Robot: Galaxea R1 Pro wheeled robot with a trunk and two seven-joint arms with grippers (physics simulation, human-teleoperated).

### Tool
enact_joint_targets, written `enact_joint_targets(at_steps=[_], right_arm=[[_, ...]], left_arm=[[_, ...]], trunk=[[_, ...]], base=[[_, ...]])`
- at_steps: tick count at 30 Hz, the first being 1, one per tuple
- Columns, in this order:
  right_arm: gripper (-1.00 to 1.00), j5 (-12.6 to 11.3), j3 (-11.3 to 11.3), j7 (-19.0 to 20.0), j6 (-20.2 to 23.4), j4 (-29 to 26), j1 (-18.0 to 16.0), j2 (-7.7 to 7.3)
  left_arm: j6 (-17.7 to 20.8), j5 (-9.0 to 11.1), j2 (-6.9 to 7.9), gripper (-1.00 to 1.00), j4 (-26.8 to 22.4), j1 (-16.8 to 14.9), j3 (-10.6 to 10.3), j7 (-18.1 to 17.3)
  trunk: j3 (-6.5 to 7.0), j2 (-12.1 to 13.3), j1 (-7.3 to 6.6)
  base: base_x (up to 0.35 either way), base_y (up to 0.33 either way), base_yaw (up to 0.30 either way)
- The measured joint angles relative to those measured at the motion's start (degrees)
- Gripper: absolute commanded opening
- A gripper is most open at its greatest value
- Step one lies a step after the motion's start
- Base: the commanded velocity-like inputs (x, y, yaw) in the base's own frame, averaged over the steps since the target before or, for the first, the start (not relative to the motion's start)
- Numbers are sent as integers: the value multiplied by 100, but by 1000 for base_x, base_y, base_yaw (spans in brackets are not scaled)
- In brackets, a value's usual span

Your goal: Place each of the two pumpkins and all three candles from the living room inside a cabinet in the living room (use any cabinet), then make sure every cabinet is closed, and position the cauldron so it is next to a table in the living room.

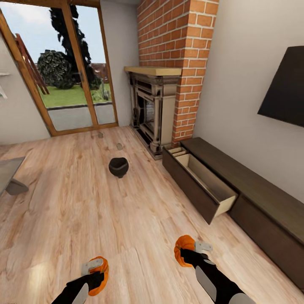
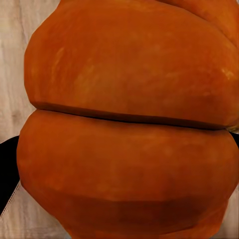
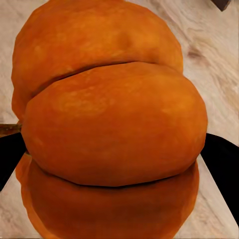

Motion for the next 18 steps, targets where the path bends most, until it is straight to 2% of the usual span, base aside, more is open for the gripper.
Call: enact_joint_targets(at_steps=[18], right_arm=[[-100,1,27,0,0,0,-1,5]], left_arm=[[0,1,0,-100,0,2,0,0]], trunk=[[47,0,0]], base=[[294,163,281]])
